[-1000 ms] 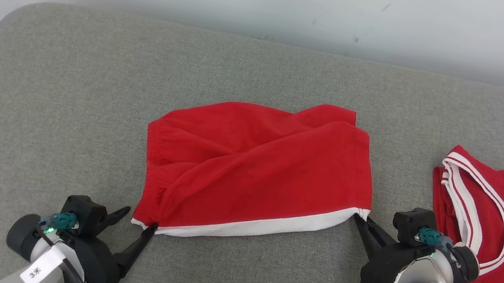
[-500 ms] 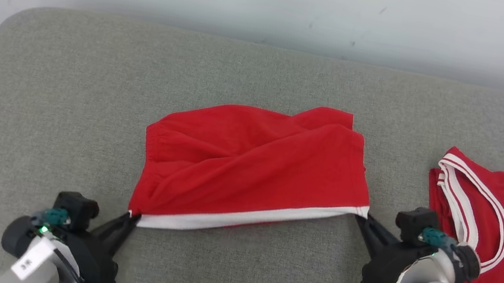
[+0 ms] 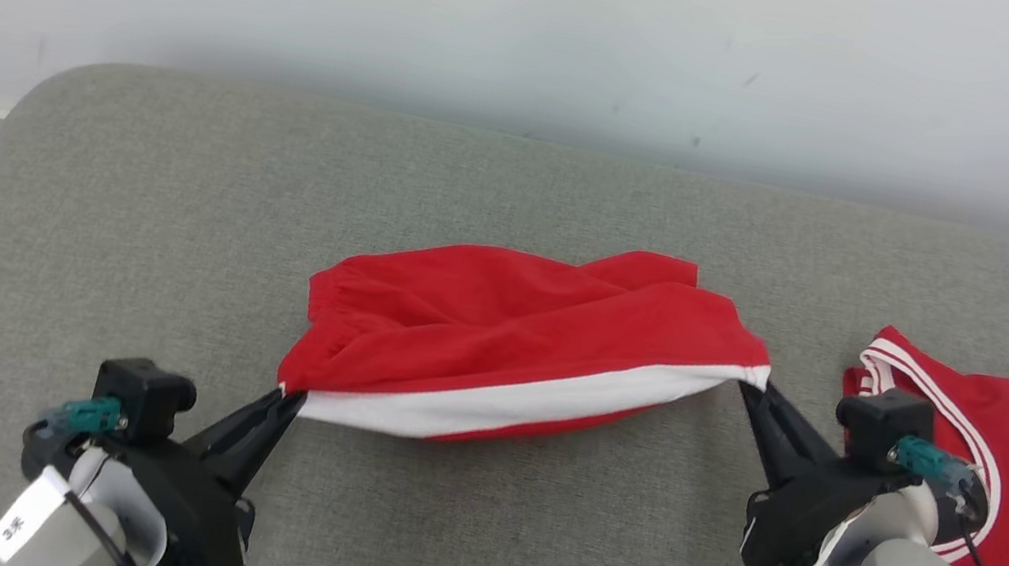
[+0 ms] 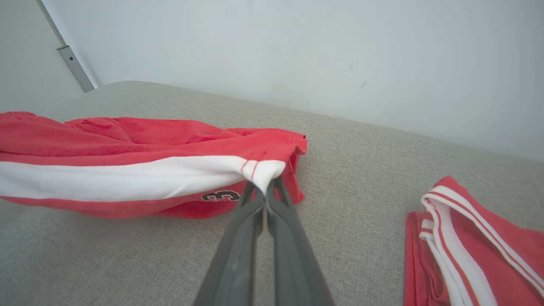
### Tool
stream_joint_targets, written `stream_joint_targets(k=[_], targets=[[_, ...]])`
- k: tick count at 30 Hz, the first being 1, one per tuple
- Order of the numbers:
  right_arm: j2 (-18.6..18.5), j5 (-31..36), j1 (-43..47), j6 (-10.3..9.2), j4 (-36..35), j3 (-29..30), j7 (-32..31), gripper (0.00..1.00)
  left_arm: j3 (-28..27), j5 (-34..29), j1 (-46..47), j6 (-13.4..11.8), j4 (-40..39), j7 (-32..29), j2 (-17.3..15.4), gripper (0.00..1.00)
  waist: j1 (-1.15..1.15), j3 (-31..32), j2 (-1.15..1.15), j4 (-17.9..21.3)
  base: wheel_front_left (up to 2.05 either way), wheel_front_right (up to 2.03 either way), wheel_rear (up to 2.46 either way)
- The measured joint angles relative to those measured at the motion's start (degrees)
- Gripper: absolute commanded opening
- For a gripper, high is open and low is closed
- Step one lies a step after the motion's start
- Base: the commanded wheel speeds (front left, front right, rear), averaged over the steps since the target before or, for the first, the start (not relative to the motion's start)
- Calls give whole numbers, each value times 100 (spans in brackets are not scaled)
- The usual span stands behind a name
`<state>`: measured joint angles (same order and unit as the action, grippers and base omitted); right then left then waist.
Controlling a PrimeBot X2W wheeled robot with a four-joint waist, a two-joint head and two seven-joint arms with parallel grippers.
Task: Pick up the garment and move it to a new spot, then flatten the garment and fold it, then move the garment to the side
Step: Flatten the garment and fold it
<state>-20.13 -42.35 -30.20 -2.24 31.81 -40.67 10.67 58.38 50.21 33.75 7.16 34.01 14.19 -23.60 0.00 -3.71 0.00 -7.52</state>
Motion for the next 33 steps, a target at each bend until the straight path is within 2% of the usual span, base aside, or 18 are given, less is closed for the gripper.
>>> stream_joint_targets(k=[6,9,12,15,19,22,24,26,28,30,33], targets=[[-56,-104,247,98,-74,-52,-120,0,22,-40,-194,0,-231,7,-131,0,0,14,0,98,0,0,0],[-109,-145,283,207,-56,-111,-302,0,-13,1,-200,0,-352,7,-143,0,0,-46,0,143,0,0,0],[-82,-247,149,278,-33,-155,-548,0,-45,142,-186,0,-403,7,-204,0,0,-130,0,208,0,0,0],[-3,-338,-218,344,31,-142,-851,0,14,108,71,0,-413,-108,-417,0,0,-259,0,285,0,0,0],[212,-432,-1126,383,302,-69,-1346,0,-119,394,971,0,-397,-399,-656,0,1,-505,0,400,0,0,0],[616,-530,-2476,344,650,177,-1750,0,-302,475,2187,38,-124,-778,-912,0,1,-793,1,519,0,0,0],[783,-468,-3501,178,855,423,-1767,0,-597,495,3019,42,86,-869,-980,0,2,-950,1,570,0,0,0],[907,-461,-4499,-68,932,822,-1581,0,-844,490,3881,43,124,-849,-1005,0,2,-1113,2,607,0,0,0],[975,-455,-5186,-187,849,1039,-1311,0,-1151,524,4510,42,-34,-675,-1002,0,1,-1277,1,625,0,0,0],[967,-385,-5440,-162,647,1049,-1099,0,-1296,536,4836,42,-277,-482,-1084,0,0,-1446,0,623,0,0,0],[878,-182,-5356,15,399,831,-932,0,-1210,539,4703,42,-745,-233,-1325,0,2,-1701,2,583,0,0,0]])
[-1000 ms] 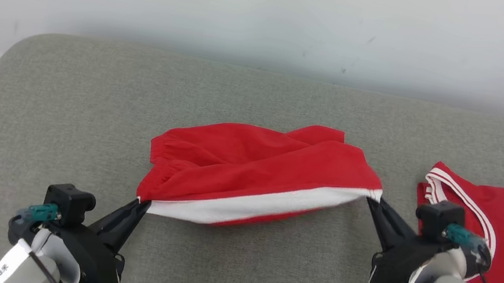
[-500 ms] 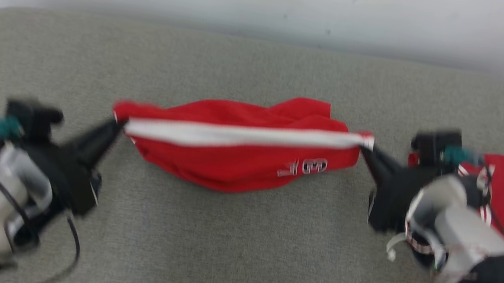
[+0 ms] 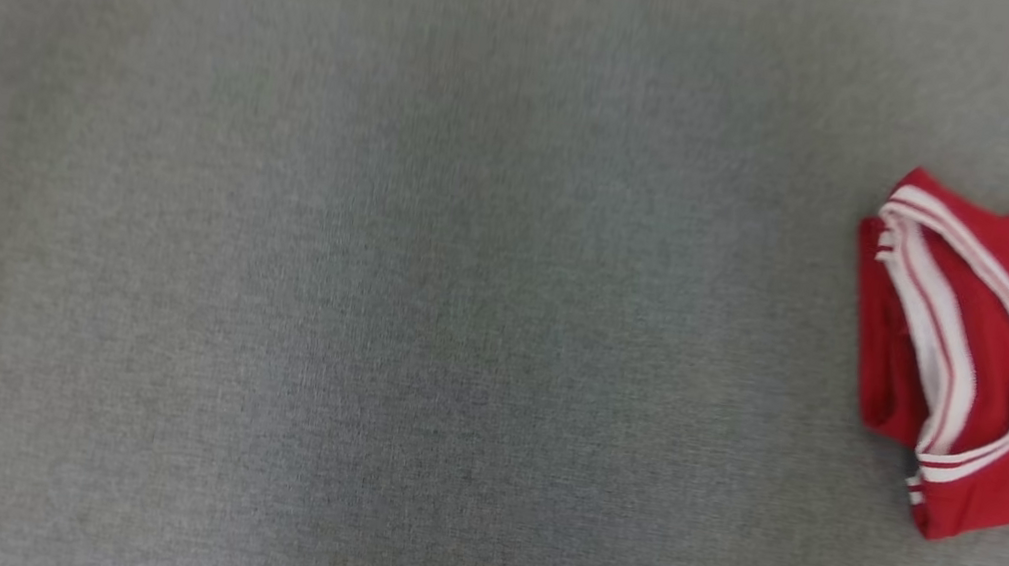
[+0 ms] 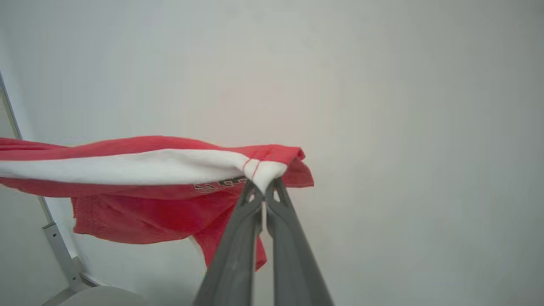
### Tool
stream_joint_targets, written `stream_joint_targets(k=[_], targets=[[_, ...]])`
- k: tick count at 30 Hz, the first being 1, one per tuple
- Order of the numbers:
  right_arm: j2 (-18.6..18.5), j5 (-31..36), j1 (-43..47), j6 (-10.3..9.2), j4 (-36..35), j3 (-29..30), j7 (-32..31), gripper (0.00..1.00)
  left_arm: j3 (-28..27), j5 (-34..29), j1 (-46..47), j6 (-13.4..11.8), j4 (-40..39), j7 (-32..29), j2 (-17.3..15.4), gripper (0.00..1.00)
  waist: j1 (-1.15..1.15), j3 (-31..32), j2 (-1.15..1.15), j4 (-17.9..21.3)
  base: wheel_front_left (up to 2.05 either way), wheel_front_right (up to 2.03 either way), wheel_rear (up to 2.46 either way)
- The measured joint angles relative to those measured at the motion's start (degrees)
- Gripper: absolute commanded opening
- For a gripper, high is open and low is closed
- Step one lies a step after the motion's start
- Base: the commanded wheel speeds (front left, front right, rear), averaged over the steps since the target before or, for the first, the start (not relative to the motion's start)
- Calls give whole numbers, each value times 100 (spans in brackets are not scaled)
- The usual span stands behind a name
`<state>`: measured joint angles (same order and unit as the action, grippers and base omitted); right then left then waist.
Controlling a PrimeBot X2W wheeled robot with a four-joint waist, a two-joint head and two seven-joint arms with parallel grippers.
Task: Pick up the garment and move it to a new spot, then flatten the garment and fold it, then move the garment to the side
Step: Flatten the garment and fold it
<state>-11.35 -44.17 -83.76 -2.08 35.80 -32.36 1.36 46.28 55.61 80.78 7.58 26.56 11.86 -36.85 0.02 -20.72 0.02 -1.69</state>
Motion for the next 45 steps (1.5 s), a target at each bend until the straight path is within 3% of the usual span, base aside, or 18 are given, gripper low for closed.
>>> stream_joint_targets(k=[5,12,20,36,45], targets=[[-34,104,1132,388,-23,-441,276,0,461,113,-1410,0,138,131,-223,0,1,-330,0,-99,0,0,0],[-190,94,2902,555,109,-689,632,0,833,446,-2734,1,439,190,-81,0,-2,-276,-1,-159,0,0,0],[-361,37,4261,613,129,-810,1031,0,1266,503,-3640,1,680,214,299,0,-3,230,-2,-128,0,0,0],[-623,-79,6099,613,97,-1092,1125,0,1592,523,-5157,-57,1209,248,989,0,-3,1534,-2,-199,0,0,0],[-661,-174,7106,552,-293,-1256,1128,0,1577,566,-5904,-266,1293,249,955,0,-3,2210,-3,-251,0,0,0]])
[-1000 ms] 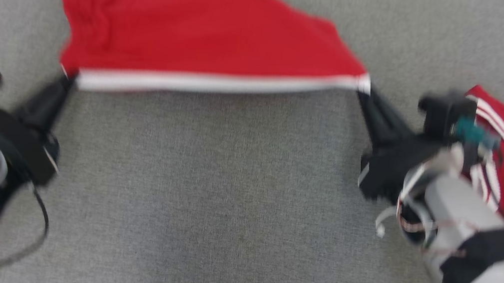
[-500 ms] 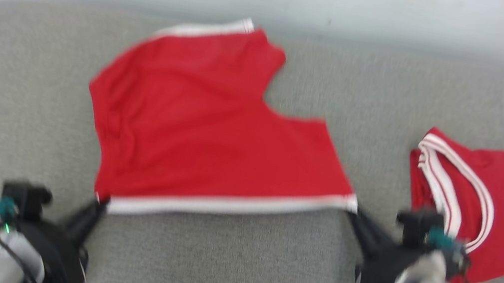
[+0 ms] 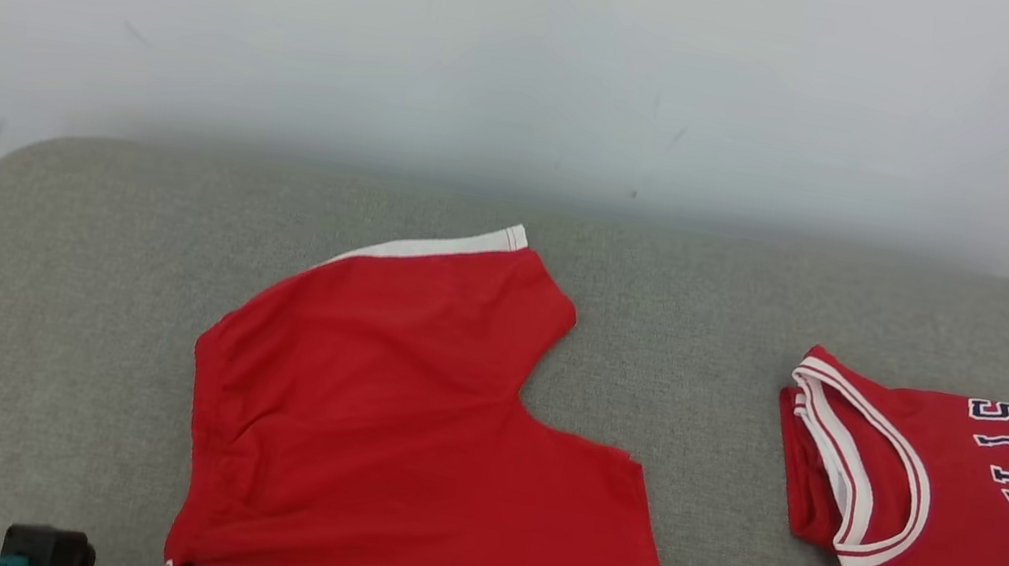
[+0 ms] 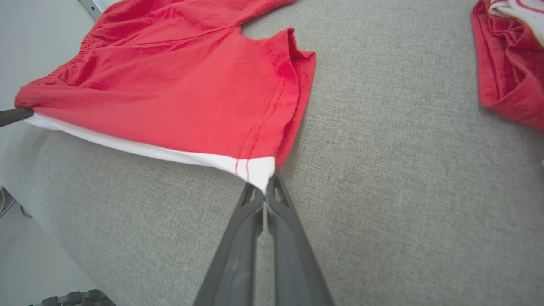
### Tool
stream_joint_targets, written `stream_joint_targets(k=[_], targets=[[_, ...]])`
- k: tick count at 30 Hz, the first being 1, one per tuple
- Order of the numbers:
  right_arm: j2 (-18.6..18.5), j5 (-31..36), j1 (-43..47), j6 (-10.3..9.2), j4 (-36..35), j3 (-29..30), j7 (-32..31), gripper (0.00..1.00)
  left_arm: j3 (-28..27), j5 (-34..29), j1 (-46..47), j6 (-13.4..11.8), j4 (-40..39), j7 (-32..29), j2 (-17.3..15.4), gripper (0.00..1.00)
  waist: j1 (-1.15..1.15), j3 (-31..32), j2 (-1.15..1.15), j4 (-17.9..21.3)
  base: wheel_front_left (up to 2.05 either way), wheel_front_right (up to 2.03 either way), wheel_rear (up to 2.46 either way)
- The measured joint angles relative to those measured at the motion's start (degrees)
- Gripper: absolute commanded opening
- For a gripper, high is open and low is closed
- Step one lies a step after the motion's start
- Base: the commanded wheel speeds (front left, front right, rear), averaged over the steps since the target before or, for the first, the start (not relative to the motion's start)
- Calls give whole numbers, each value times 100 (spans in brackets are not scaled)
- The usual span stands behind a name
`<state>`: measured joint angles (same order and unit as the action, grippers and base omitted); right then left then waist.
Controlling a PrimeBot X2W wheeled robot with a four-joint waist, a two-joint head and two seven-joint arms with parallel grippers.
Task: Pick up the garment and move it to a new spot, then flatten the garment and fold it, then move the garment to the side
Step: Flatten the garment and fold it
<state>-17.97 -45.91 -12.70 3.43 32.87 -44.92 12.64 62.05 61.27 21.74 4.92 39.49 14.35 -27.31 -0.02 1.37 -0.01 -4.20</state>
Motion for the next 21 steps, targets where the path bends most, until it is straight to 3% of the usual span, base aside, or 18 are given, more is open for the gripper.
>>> stream_joint_targets(k=[6,21], targets=[[-23,-53,213,-99,-201,-12,-7,0,21,-10,-257,-55,11,0,-11,0,0,202,0,74,0,0,0],[-57,-89,313,-301,-127,-138,-404,0,-3,16,-354,-89,356,0,360,0,2,210,0,101,0,0,0]])
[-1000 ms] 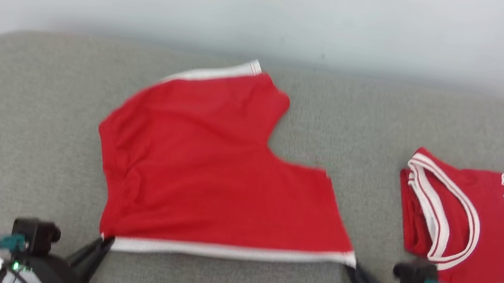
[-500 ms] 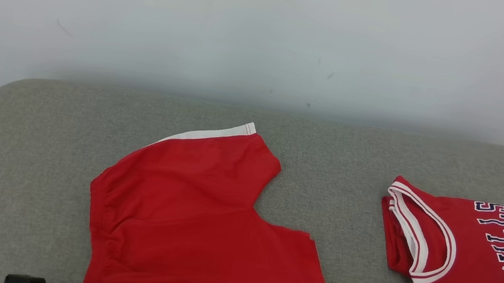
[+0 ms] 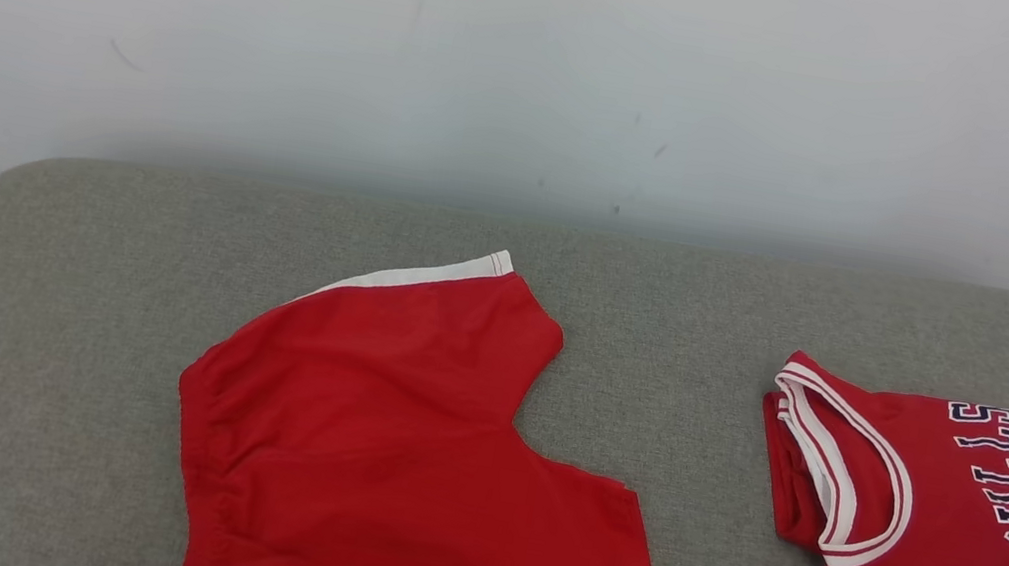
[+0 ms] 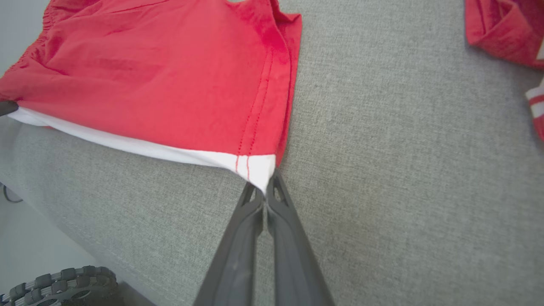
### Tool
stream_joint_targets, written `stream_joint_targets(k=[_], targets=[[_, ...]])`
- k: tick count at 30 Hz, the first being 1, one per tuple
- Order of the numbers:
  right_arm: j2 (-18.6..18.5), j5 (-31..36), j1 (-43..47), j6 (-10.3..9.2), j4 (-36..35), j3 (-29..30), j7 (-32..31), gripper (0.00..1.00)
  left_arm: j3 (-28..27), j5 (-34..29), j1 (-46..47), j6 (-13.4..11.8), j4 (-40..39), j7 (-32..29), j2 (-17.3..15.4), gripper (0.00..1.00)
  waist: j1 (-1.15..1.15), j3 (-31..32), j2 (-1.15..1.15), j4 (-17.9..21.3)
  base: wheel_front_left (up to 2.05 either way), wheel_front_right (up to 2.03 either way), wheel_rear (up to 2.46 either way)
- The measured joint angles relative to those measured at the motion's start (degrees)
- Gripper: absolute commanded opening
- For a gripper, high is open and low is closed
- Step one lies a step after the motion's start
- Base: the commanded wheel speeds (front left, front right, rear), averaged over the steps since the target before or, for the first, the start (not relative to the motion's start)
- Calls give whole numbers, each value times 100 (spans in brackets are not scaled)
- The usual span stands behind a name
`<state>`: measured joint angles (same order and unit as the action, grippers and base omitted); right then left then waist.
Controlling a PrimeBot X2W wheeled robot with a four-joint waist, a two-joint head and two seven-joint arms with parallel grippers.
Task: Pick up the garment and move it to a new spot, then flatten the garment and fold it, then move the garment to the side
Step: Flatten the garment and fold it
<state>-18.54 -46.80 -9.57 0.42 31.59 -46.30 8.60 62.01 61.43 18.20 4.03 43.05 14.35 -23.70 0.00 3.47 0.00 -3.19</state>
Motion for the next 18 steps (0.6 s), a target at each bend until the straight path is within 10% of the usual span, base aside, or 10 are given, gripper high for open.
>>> stream_joint_targets(k=[4,6,7,18], targets=[[-1,-10,1,-30,-18,4,-55,0,-21,-4,-21,0,46,0,23,0,0,2,0,-15,0,0,0],[3,-32,1,-43,-30,31,-52,97,-73,0,-25,-8,60,0,37,68,0,3,0,-23,0,0,0],[10,-96,2,-47,-31,73,-51,100,-140,25,-31,-9,67,0,44,100,0,2,1,-28,0,0,0],[-168,-272,29,-200,-93,439,136,100,-631,167,-187,-118,67,0,-34,100,0,6,1,-89,0,0,0]])
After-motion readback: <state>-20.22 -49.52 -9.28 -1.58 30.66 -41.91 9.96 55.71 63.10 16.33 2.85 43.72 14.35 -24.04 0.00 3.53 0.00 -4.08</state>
